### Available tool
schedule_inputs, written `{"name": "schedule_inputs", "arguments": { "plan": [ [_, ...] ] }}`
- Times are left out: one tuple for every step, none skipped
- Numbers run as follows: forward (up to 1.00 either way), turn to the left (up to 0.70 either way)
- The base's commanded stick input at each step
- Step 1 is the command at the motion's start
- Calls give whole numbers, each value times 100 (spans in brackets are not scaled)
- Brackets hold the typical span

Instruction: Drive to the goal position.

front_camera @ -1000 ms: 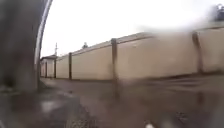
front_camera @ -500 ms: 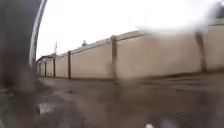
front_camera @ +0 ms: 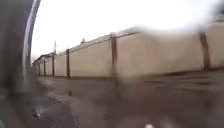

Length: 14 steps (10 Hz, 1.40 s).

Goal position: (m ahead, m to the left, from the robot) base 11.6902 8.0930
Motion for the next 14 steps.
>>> {"name": "schedule_inputs", "arguments": {
  "plan": [
    [50,2],
    [50,2],
    [50,2],
    [50,2],
    [50,2],
    [50,2],
    [50,2],
    [50,2],
    [50,2],
    [50,2],
    [50,2],
    [50,2],
    [50,2],
    [50,2]
  ]
}}
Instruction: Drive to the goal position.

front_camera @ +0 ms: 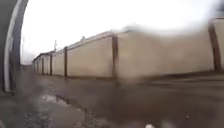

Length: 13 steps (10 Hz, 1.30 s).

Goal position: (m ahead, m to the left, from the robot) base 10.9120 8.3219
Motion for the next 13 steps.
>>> {"name": "schedule_inputs", "arguments": {
  "plan": [
    [50,2],
    [50,2],
    [50,2],
    [50,2],
    [50,2],
    [50,2],
    [50,2],
    [50,2],
    [50,2],
    [50,2],
    [50,2],
    [50,2],
    [50,2]
  ]
}}
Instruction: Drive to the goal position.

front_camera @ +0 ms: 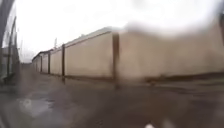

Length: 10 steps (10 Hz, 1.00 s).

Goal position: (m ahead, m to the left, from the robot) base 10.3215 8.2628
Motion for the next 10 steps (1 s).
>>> {"name": "schedule_inputs", "arguments": {
  "plan": [
    [50,2],
    [50,2],
    [50,2],
    [50,2],
    [50,2],
    [50,2],
    [50,2],
    [50,2],
    [50,2],
    [50,2]
  ]
}}
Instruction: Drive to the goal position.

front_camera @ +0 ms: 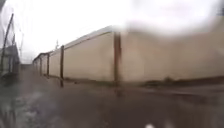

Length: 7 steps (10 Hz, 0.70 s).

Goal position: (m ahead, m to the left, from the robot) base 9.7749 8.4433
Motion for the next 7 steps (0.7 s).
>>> {"name": "schedule_inputs", "arguments": {
  "plan": [
    [50,2],
    [50,2],
    [50,2],
    [50,2],
    [50,2],
    [50,2],
    [50,2]
  ]
}}
